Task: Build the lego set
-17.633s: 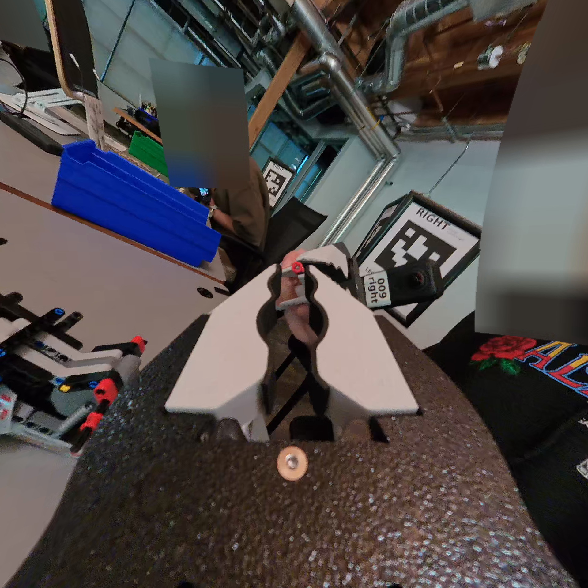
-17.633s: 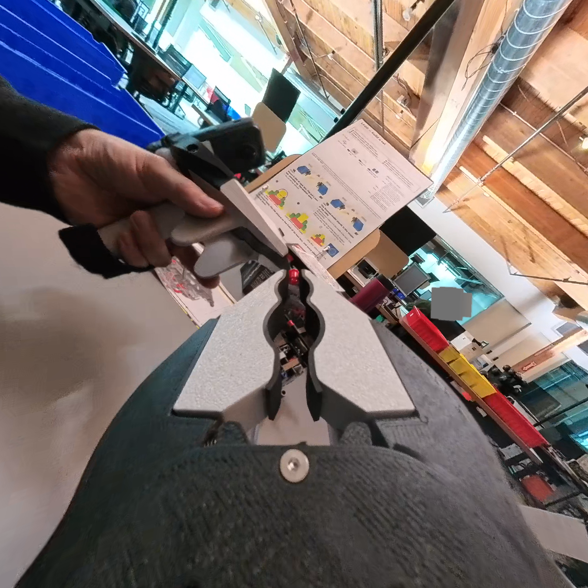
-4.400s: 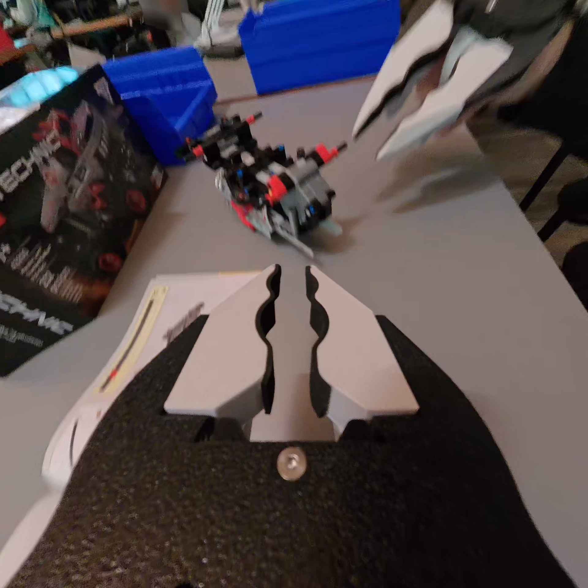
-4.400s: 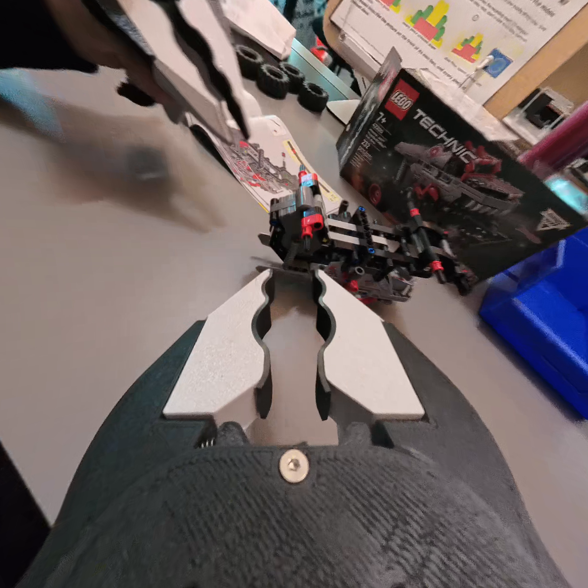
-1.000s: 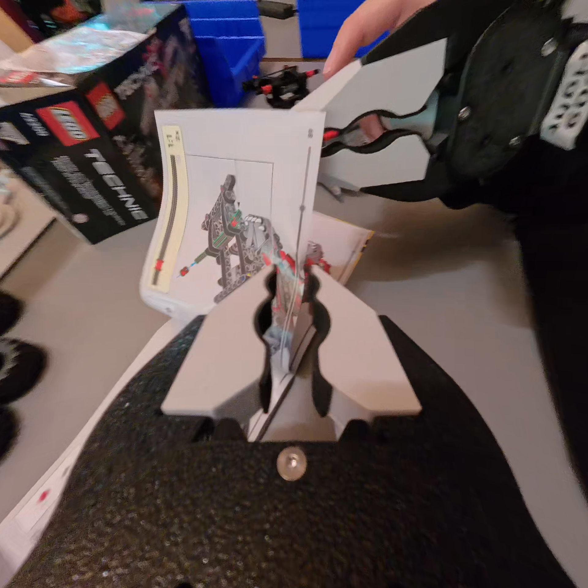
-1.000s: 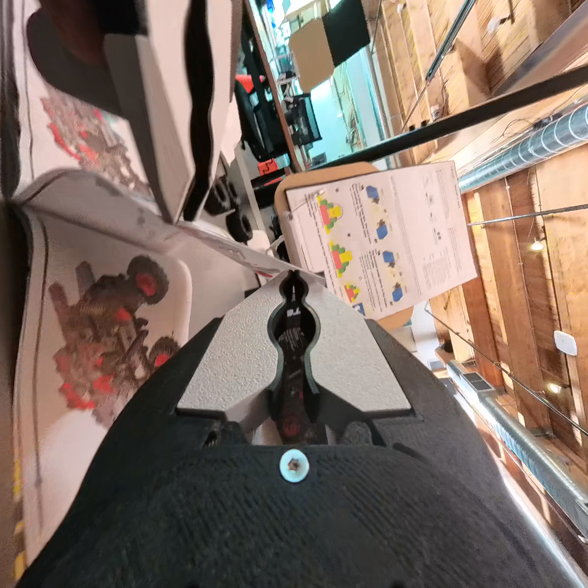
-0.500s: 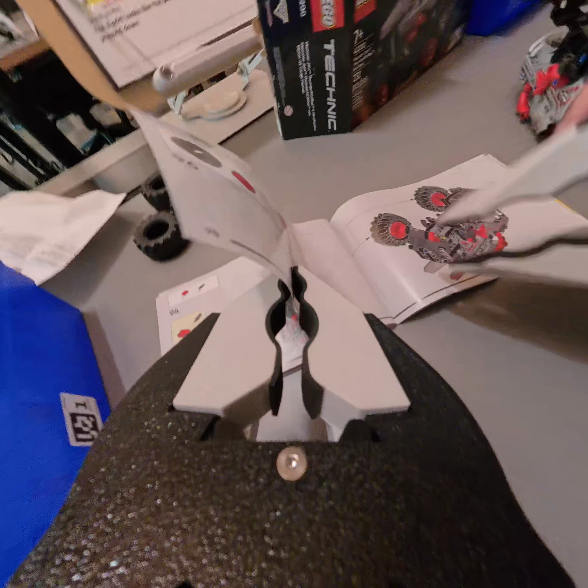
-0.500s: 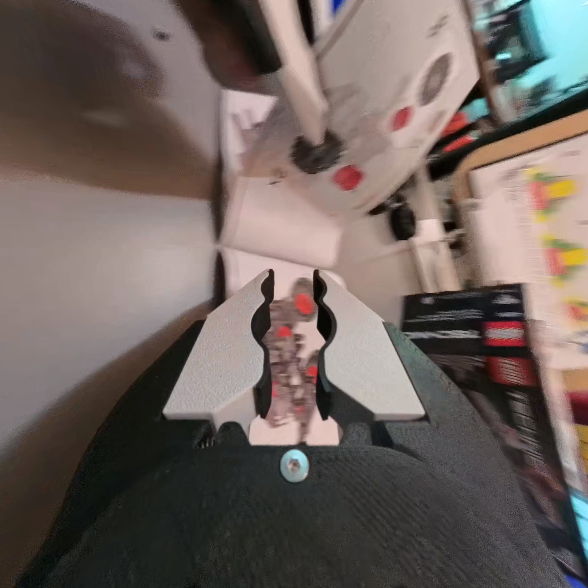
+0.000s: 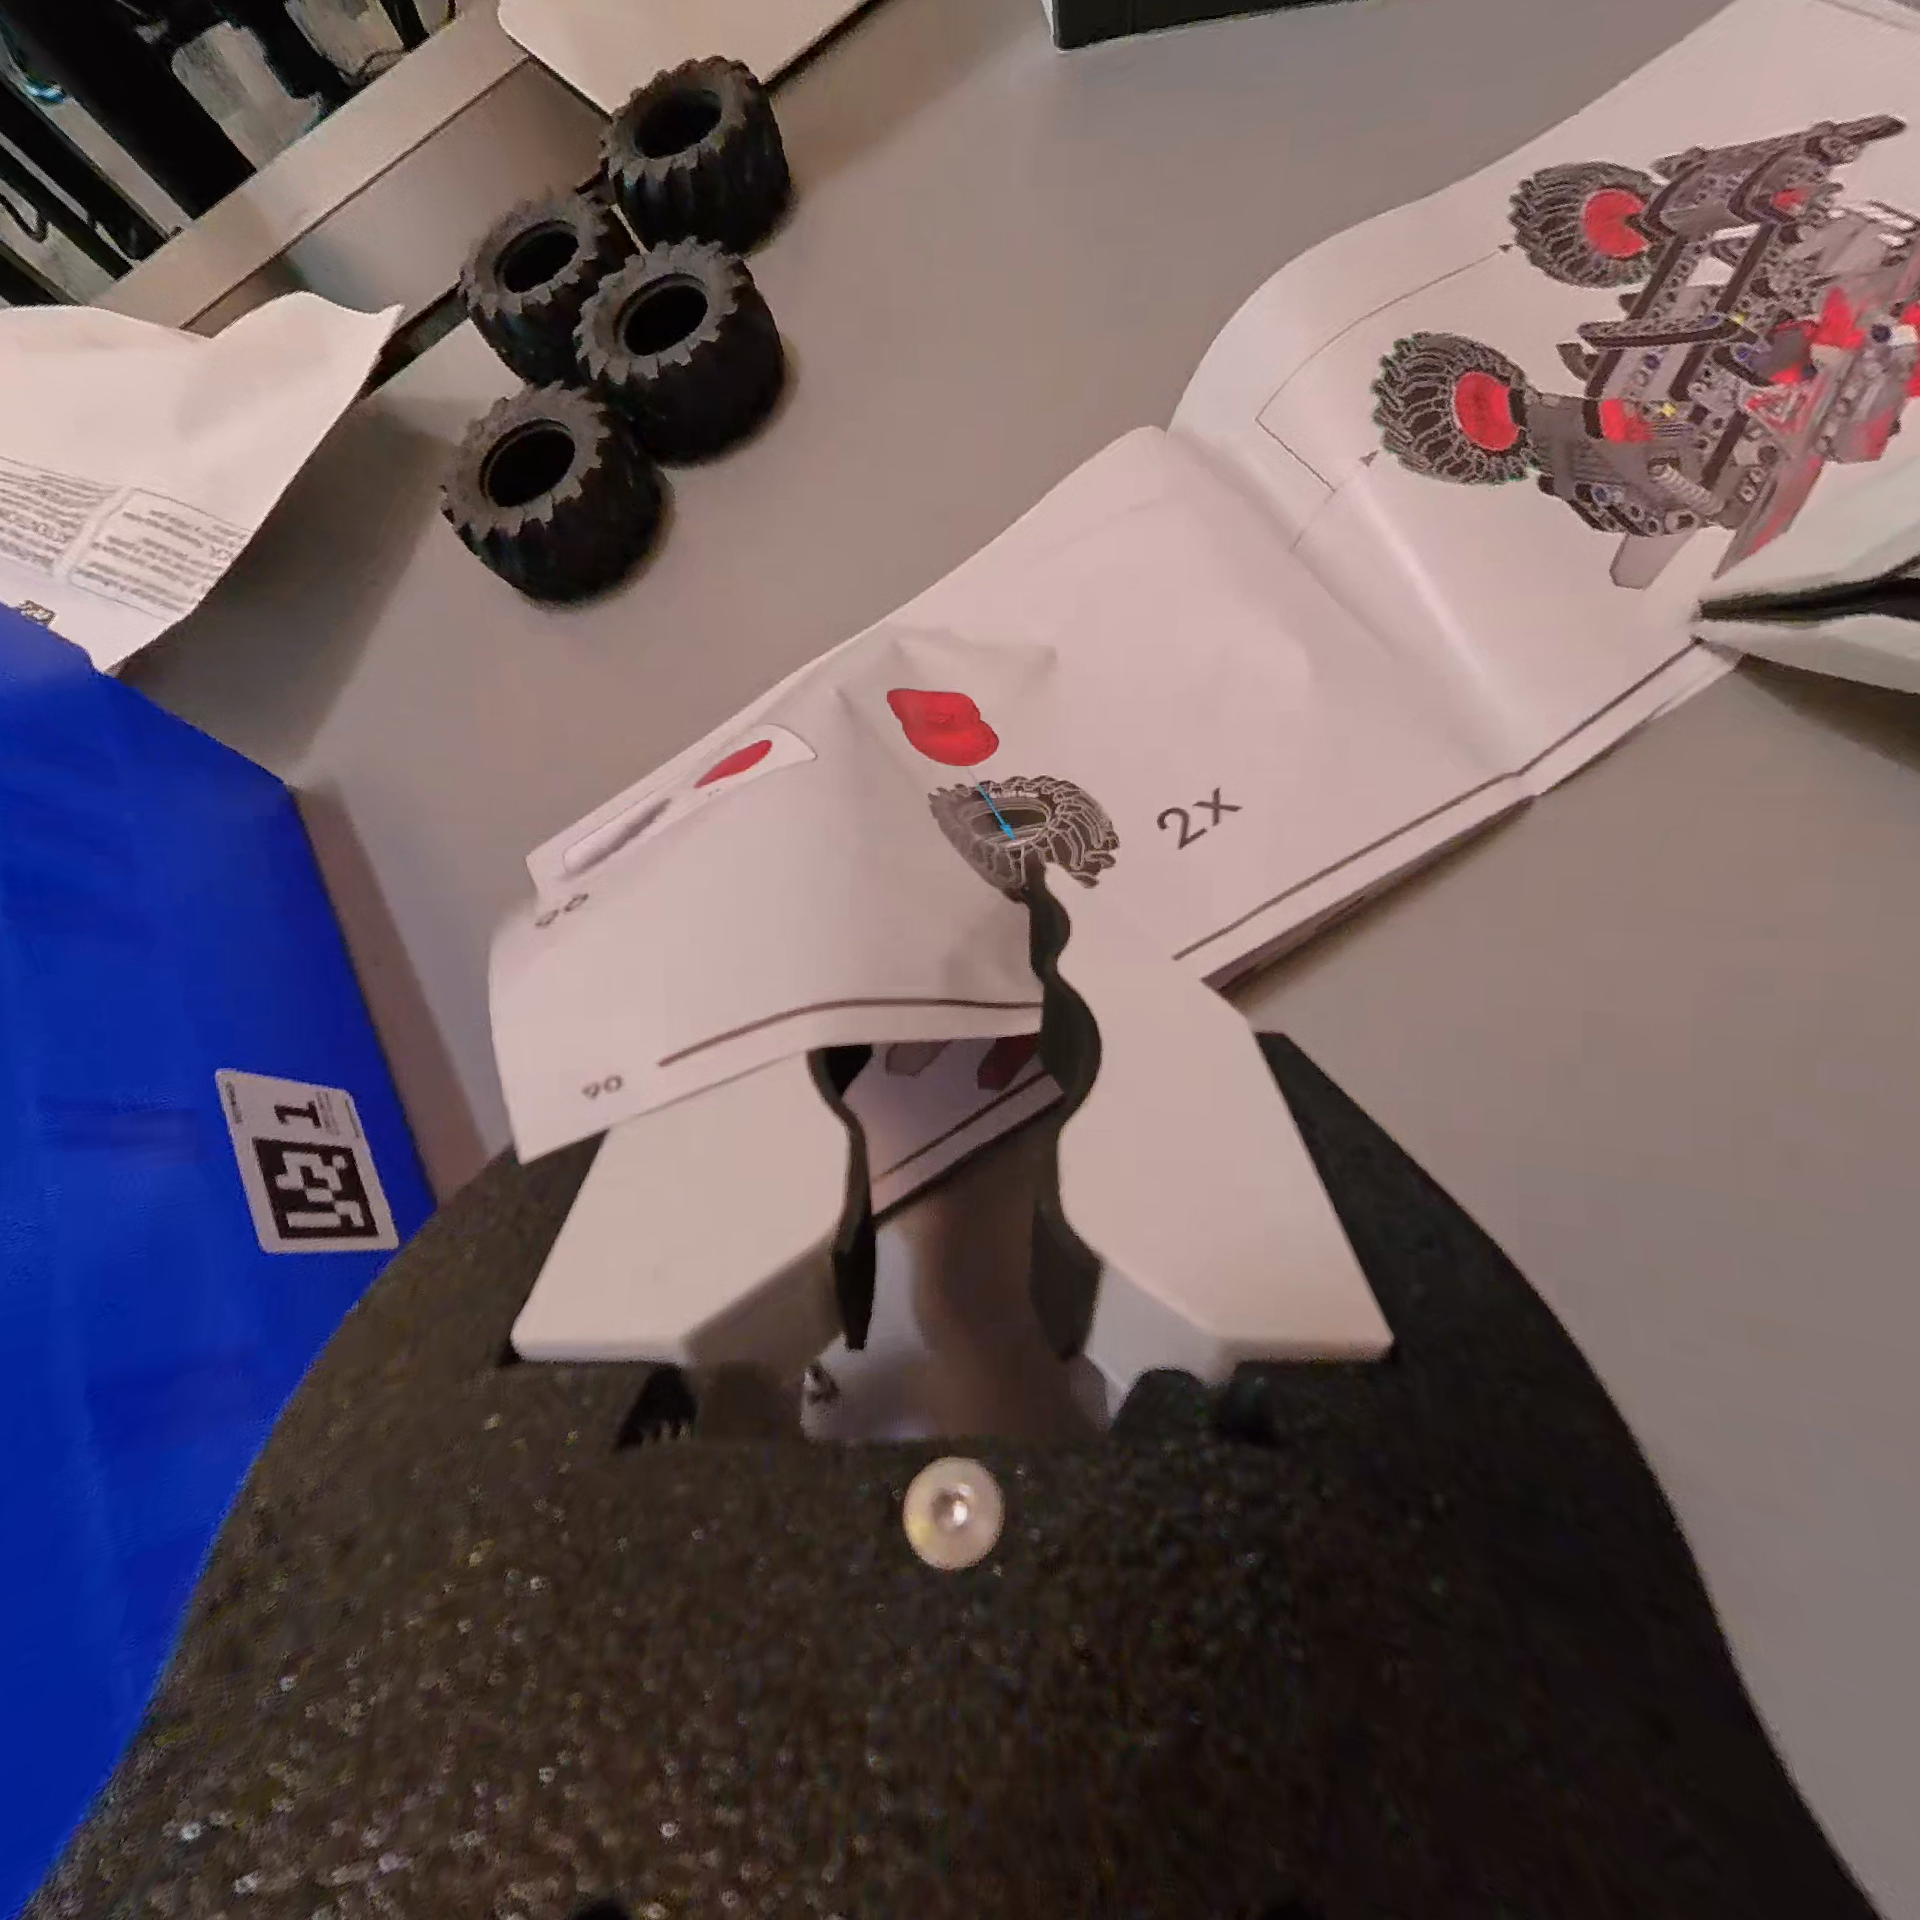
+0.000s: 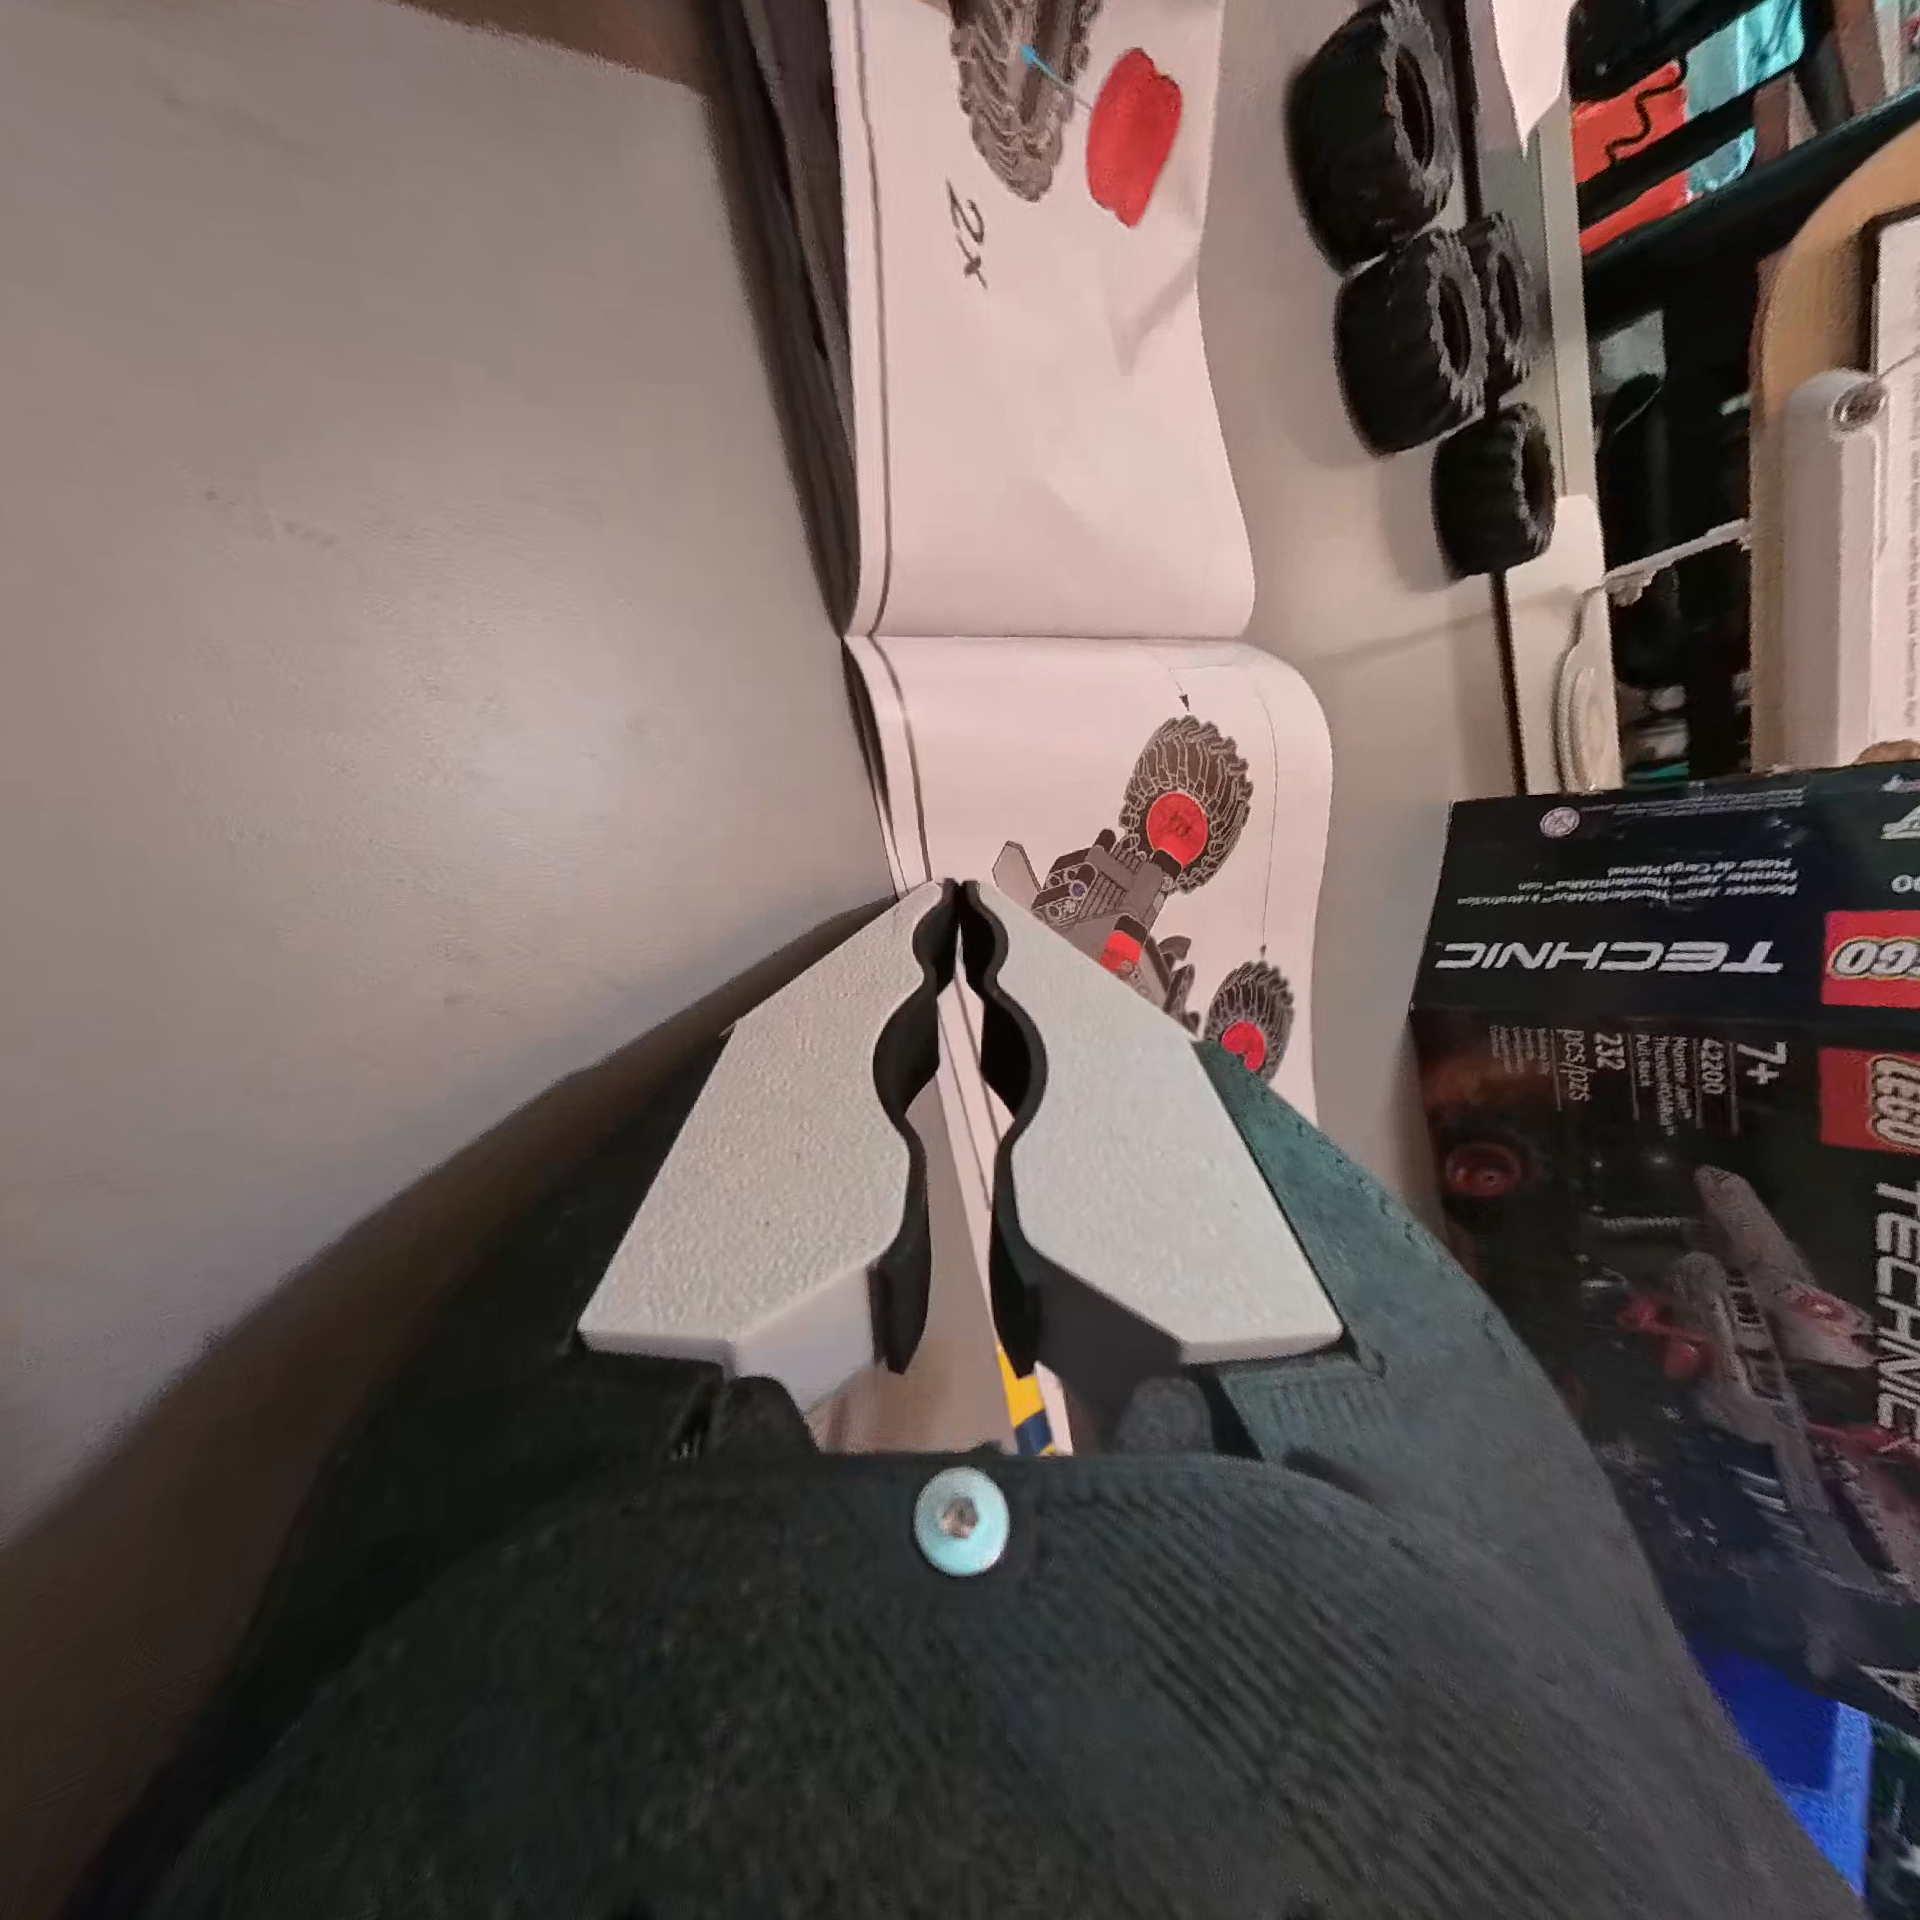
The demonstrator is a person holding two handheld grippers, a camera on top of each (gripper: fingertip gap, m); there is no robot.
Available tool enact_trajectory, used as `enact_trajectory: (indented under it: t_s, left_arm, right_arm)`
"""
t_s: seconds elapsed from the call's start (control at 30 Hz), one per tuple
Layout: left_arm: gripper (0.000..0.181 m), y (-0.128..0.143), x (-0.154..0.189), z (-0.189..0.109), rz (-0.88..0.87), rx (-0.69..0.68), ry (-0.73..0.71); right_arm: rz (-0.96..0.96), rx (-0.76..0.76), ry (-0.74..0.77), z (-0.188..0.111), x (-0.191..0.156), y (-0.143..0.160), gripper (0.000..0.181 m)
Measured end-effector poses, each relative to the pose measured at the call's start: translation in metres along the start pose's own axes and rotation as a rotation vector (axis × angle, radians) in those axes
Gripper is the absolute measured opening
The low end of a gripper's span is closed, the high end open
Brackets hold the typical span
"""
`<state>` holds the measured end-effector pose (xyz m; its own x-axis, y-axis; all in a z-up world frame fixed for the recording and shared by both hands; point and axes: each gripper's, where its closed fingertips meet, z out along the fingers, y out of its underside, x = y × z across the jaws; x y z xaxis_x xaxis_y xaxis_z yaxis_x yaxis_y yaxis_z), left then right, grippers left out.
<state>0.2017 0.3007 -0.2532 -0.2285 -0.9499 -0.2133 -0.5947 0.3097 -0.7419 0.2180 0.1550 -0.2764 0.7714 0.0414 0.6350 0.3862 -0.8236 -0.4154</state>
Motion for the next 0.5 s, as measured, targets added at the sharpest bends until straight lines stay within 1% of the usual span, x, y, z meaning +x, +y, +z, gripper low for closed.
enact_trajectory:
  t_s: [0.1, 0.2, 0.3, 0.37, 0.43, 0.5]
  left_arm:
    - [0.037, 0.004, 0.008, -0.007, -0.064, -0.019, 0.052]
    - [0.055, 0.014, 0.017, -0.018, -0.176, -0.066, 0.139]
    - [0.070, 0.031, 0.007, -0.030, -0.234, -0.132, 0.100]
    - [0.068, 0.040, 0.002, -0.042, -0.207, -0.170, 0.062]
    - [0.062, 0.040, -0.005, -0.051, -0.152, -0.170, -0.017]
    - [0.057, 0.035, -0.006, -0.057, -0.049, -0.154, -0.070]
  right_arm:
    - [0.016, -0.040, 0.019, -0.001, 0.007, 0.012, 0.000]
    - [0.025, -0.092, 0.052, -0.003, 0.014, 0.025, 0.000]
    - [0.029, -0.142, 0.082, -0.004, 0.018, 0.035, 0.000]
    - [0.020, -0.169, 0.091, -0.006, 0.019, 0.038, 0.000]
    - [0.026, -0.181, 0.086, -0.008, 0.018, 0.040, 0.000]
    - [0.061, -0.154, 0.084, -0.011, 0.021, 0.037, 0.000]
